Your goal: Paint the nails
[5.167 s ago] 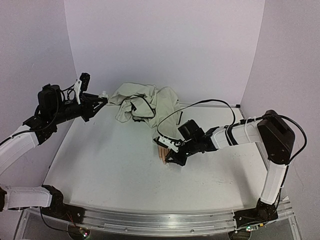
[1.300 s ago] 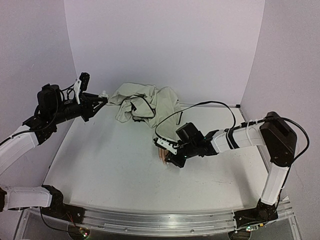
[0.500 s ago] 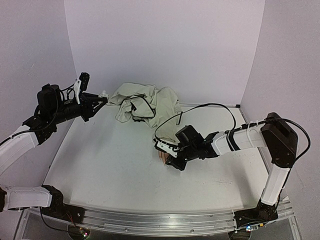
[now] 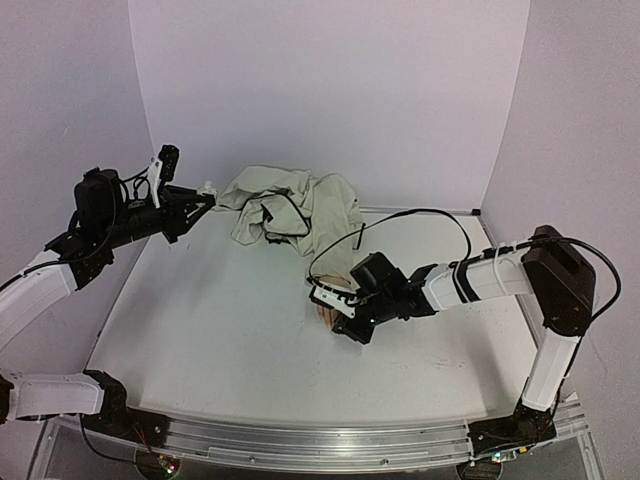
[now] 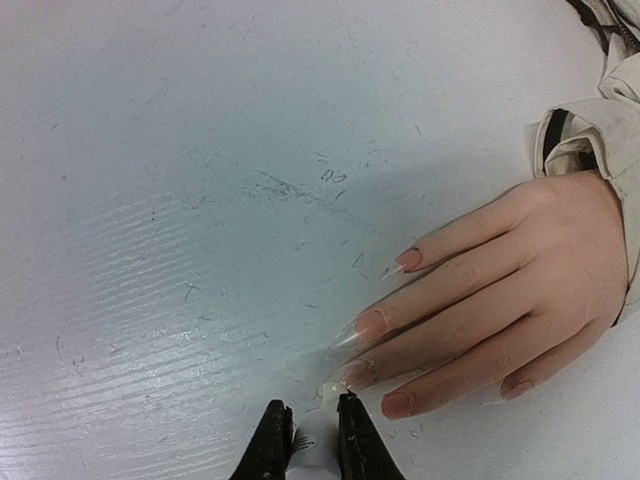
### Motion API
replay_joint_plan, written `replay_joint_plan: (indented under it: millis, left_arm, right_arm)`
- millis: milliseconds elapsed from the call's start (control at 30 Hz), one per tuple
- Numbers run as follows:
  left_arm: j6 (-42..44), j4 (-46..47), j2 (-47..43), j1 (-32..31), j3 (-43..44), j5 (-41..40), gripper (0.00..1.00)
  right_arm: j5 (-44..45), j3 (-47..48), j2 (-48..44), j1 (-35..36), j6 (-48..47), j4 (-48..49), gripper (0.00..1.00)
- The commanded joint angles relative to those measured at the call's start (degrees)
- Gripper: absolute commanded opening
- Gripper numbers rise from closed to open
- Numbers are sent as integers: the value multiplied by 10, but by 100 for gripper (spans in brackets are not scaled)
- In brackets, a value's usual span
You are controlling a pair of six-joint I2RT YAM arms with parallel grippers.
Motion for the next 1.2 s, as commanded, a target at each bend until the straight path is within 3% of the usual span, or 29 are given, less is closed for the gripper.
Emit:
replay_joint_plan:
  millis: [0,1167]
  left_arm:
    - [-1,41,-16,4,2,11,0]
    - [0,42,-14,3,2,9,0]
  right_arm:
    - [-8,2,-27,6,6,-18,0]
    - [38,19,-18,6,4,40,0]
